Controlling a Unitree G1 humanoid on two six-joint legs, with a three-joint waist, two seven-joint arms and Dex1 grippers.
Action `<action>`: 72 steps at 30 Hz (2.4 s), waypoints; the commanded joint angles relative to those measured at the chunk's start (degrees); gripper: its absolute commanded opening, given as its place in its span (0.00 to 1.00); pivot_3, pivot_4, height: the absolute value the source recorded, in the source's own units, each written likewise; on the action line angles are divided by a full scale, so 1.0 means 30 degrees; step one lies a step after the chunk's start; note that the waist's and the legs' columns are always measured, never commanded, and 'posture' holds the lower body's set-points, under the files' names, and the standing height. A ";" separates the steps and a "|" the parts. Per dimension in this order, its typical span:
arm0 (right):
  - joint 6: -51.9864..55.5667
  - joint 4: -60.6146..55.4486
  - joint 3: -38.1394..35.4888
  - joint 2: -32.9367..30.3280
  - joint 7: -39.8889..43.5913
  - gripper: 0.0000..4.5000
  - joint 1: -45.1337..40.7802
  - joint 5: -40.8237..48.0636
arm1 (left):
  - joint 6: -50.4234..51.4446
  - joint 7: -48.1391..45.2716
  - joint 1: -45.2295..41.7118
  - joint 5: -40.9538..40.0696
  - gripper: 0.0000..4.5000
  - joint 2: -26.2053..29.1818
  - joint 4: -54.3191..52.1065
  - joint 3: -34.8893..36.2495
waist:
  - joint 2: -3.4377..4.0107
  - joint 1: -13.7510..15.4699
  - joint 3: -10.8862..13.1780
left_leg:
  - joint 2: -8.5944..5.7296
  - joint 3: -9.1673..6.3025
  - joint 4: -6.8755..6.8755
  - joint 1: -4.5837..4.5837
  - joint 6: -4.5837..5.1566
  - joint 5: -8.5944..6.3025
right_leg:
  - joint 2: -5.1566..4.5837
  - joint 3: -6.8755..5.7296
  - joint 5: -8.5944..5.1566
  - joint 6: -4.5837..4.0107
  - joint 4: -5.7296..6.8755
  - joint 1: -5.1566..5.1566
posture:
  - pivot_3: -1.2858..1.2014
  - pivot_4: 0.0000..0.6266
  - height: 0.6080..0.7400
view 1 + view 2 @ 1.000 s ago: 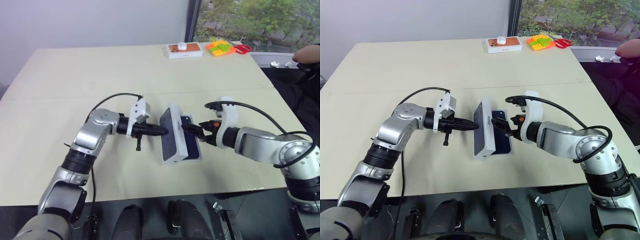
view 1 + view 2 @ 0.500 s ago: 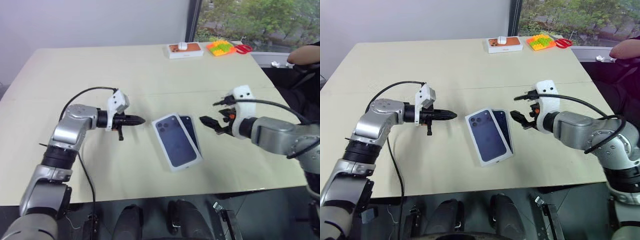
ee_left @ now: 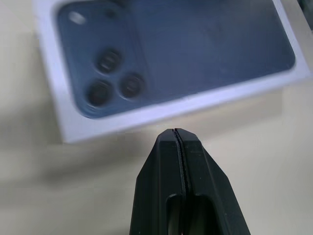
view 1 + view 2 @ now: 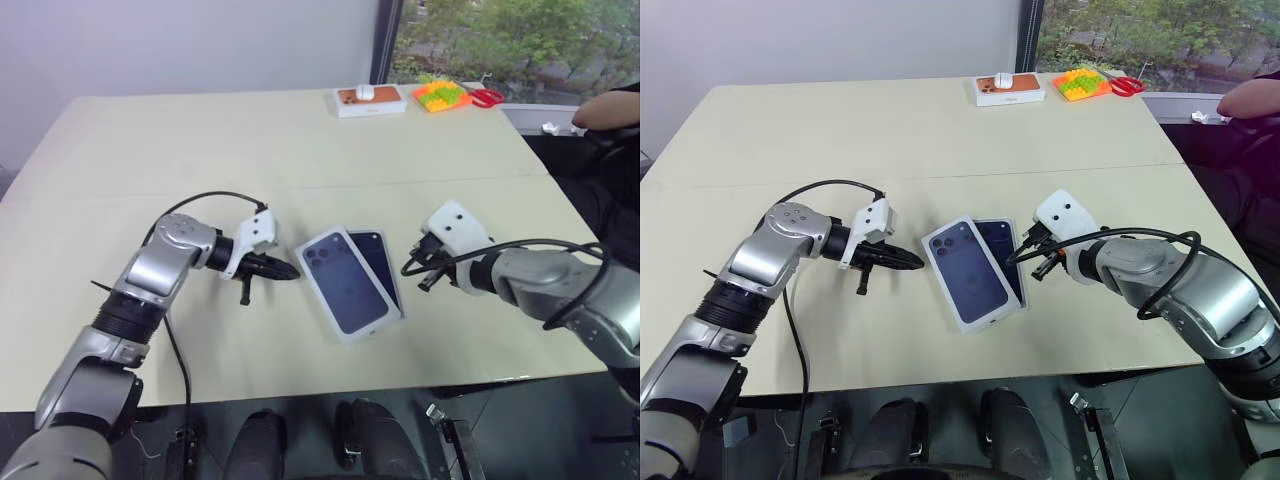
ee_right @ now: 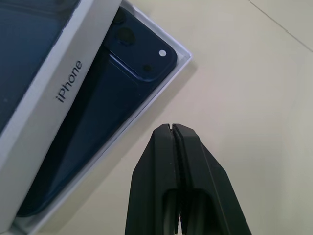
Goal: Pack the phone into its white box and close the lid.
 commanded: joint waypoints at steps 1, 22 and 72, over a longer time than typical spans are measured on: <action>-0.0028 -0.0701 0.0008 0.0543 0.0684 0.02 -0.0308 -0.1217 | -0.0841 0.0101 -0.0512 0.0751 0.00 -0.0274 0.0108 -0.0405 | 0.0000 0.0003 0.0000 | -0.0001 -0.0001 0.0000 -0.0002 0.0000 0.0000 | 0.0001 0.0000 0.0000 0.0000 -0.0001 0.0000 | 0.52 0.24 1.00; 0.1104 -0.1171 0.0471 0.2346 0.3162 0.02 -0.0046 -0.4944 | -0.3121 0.3053 -0.1220 0.1414 0.00 -0.4421 0.2104 0.0280 | 0.0000 0.0009 0.0000 | -0.0016 -0.0011 0.0006 0.0000 0.0001 0.0000 | -0.0012 -0.0002 0.0001 0.0000 0.0010 0.0001 | 0.52 0.24 1.00; 0.1313 -0.4918 -0.1072 0.3193 0.5829 0.02 0.5445 -0.6358 | -0.5318 0.5773 -0.5414 0.4302 0.00 -0.7280 0.9344 -0.0409 | -0.0010 -0.0034 -0.0004 | -0.0052 -0.0014 0.0018 0.0033 0.0003 -0.0002 | -0.0009 -0.0018 -0.0005 0.0015 0.0017 0.0047 | 0.52 0.24 1.00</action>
